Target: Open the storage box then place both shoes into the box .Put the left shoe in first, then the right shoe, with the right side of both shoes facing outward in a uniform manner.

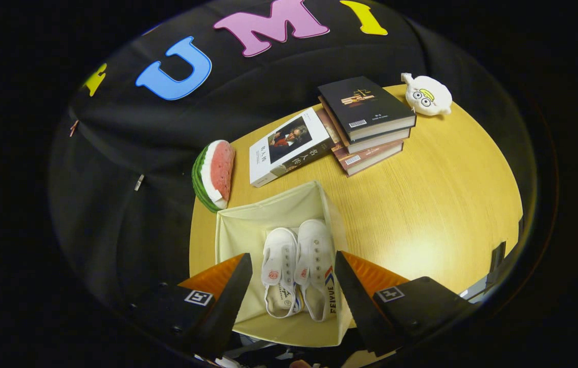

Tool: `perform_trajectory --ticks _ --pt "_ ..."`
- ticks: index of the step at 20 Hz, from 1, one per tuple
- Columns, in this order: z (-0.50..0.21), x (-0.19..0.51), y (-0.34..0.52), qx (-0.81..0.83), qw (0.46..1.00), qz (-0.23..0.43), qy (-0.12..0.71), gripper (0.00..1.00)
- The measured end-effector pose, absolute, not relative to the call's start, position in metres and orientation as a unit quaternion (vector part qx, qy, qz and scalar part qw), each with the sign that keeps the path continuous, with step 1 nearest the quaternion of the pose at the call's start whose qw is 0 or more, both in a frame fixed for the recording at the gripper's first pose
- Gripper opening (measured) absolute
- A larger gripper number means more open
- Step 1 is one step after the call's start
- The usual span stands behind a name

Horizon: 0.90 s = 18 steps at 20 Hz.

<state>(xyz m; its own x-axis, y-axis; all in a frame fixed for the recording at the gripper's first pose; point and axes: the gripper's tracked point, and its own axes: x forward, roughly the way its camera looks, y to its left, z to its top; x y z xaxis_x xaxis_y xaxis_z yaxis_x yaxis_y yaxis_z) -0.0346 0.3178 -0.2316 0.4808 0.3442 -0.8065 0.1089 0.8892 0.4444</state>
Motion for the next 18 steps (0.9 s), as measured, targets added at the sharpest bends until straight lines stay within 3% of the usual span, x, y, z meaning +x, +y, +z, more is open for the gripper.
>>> perform_trajectory --ticks 18 --pt "-0.168 -0.019 0.145 0.17 0.905 -0.003 0.389 0.99"
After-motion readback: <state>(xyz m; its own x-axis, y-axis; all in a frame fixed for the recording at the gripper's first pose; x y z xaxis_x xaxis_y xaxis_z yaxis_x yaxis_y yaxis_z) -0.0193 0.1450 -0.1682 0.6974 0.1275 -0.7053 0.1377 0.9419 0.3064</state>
